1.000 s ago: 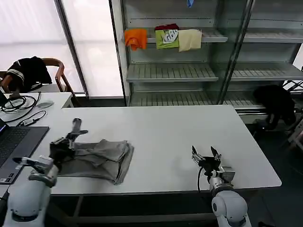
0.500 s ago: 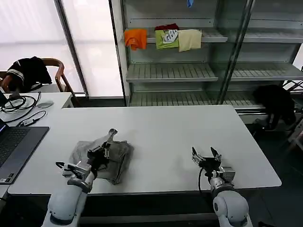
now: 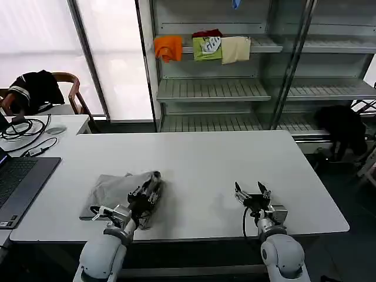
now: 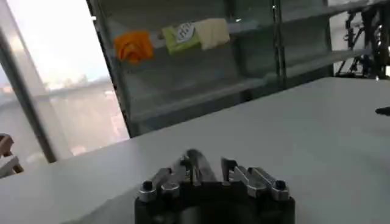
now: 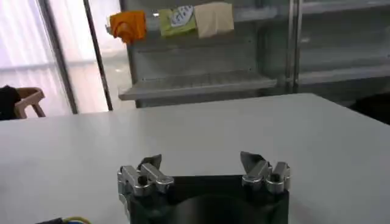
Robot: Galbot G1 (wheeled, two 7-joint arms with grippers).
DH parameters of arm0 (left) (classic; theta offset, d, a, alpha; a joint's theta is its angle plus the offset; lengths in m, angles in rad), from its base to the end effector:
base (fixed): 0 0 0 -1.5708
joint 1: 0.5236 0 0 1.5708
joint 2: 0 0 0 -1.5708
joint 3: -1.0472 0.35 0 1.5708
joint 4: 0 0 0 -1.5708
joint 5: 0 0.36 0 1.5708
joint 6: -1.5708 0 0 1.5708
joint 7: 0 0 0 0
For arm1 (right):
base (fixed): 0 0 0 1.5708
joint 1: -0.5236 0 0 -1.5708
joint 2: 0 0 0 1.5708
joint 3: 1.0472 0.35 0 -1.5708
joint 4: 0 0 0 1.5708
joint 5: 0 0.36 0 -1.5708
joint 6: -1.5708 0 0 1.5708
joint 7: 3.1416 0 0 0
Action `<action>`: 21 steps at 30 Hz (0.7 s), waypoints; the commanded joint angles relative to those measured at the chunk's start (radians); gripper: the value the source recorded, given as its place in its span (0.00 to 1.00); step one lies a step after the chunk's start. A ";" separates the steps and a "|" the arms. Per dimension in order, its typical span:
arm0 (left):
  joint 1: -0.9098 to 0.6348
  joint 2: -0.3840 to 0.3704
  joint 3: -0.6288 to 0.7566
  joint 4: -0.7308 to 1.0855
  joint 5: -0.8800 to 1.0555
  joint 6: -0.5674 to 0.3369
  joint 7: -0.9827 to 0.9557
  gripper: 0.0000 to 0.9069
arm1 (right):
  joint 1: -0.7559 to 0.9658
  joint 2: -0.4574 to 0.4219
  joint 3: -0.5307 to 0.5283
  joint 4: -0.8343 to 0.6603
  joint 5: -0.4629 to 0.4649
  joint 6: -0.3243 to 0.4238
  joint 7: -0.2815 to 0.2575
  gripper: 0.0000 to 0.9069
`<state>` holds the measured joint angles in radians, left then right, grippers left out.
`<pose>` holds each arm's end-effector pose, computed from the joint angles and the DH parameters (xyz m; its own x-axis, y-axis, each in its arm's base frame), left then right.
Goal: Fold and organize the clothes.
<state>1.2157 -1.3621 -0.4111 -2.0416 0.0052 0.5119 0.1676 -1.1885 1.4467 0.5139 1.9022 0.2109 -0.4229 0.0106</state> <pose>0.2824 0.0034 -0.2409 -0.9310 0.2594 0.2569 0.3032 0.9413 0.1483 0.3044 -0.0255 -0.2771 -0.9695 -0.0740 0.2336 -0.0559 0.9950 0.0832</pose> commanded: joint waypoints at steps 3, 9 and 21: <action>0.001 0.056 -0.141 -0.160 -0.375 0.036 -0.111 1.00 | 0.007 -0.007 0.004 0.001 0.000 -0.006 -0.002 1.00; -0.002 0.174 -0.426 0.093 -0.378 -0.054 -0.080 1.00 | 0.011 -0.004 -0.001 -0.002 -0.002 -0.008 -0.002 1.00; -0.005 0.199 -0.415 0.318 -0.468 -0.058 -0.082 1.00 | 0.017 0.008 -0.011 -0.007 -0.025 -0.009 -0.009 1.00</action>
<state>1.2235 -1.2025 -0.7382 -1.8796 -0.3761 0.4711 0.0958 -1.1689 1.4537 0.5024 1.8938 0.1926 -0.4349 0.0067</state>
